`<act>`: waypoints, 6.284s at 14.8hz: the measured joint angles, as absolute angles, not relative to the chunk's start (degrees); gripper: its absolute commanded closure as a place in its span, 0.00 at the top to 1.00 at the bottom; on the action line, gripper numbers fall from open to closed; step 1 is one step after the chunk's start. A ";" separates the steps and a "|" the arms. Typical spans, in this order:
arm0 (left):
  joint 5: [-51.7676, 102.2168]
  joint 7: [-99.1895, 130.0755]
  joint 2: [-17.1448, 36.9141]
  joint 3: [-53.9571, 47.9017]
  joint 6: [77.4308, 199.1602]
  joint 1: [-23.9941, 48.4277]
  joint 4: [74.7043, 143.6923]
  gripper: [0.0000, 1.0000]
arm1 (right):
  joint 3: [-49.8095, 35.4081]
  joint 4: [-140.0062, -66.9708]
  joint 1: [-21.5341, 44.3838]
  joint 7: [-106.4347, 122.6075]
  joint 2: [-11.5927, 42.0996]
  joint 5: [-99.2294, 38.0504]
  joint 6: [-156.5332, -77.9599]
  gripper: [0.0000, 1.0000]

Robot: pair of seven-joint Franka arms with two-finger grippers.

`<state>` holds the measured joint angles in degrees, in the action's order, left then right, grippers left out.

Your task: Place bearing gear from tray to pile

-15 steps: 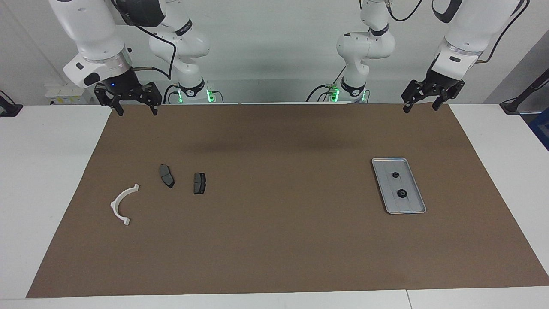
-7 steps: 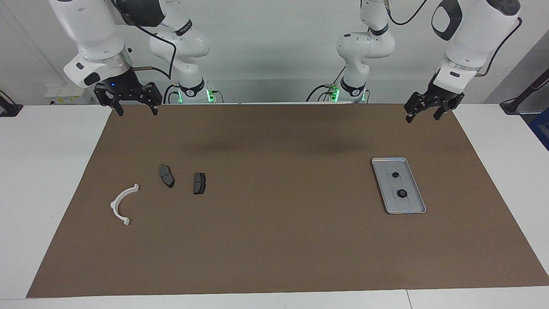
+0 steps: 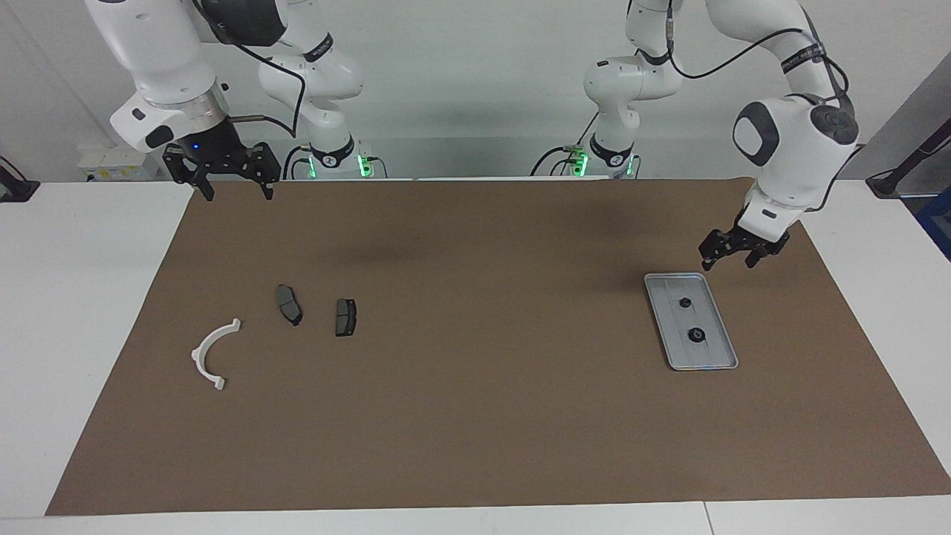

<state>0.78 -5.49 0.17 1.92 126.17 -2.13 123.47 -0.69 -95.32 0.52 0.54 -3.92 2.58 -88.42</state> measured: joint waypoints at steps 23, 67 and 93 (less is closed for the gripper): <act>0.78 -5.58 8.49 1.45 142.18 1.05 131.04 0.30 | -0.69 -95.32 0.55 0.54 -3.92 2.58 -88.42 1.00; -1.20 33.58 2.44 2.55 113.20 23.40 108.60 1.00 | -1.40 -108.71 13.62 -28.67 -4.75 0.51 -106.01 1.00; 2.85 -5.71 18.21 2.56 134.26 1.46 114.02 1.00 | -0.85 -87.36 40.42 -83.15 35.80 6.07 -124.89 0.97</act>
